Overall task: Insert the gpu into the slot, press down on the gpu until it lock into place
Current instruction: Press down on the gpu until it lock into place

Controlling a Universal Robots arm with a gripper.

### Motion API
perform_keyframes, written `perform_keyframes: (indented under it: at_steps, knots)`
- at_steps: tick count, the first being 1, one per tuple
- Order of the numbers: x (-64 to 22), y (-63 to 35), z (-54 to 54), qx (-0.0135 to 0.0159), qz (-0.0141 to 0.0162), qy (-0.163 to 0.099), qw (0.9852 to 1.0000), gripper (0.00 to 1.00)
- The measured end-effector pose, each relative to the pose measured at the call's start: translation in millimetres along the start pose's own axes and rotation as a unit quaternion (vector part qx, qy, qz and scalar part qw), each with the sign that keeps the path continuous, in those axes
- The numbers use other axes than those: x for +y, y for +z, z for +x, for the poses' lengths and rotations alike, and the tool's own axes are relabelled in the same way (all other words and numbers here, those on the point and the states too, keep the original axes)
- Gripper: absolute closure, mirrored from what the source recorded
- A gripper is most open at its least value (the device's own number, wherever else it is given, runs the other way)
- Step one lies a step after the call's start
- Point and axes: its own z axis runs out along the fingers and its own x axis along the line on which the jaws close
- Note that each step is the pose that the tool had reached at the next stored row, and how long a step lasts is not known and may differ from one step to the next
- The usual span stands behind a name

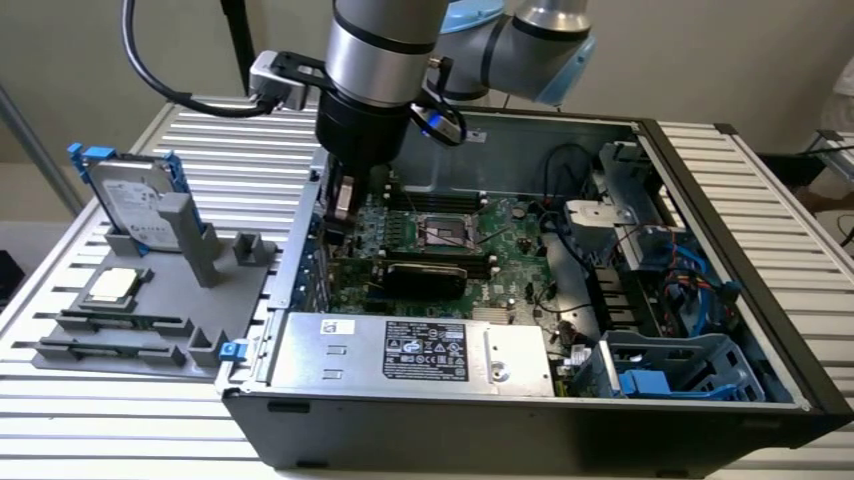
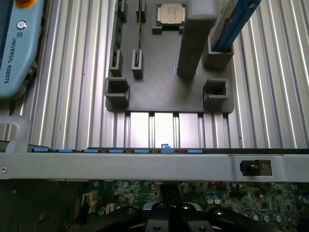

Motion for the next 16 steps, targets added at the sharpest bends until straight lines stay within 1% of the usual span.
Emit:
perform_keyframes:
  at_steps: [5,7,8,14,16]
  knots:
    - [1.0,0.2,-1.1,0.0002,-0.0021,0.0,1.0,0.89]
    - [1.2,0.1,-1.2,0.0004,-0.0037,0.0,1.0,0.89]
    - [1.3,-0.1,-1.3,0.001,-0.0043,0.0,1.0,0.89]
    - [1.2,-2.9,-1.2,0.0035,-0.0042,0.001,1.0,0.89]
    - [-1.0,-3.6,-1.2,0.0041,-0.0043,0.001,1.0,0.89]
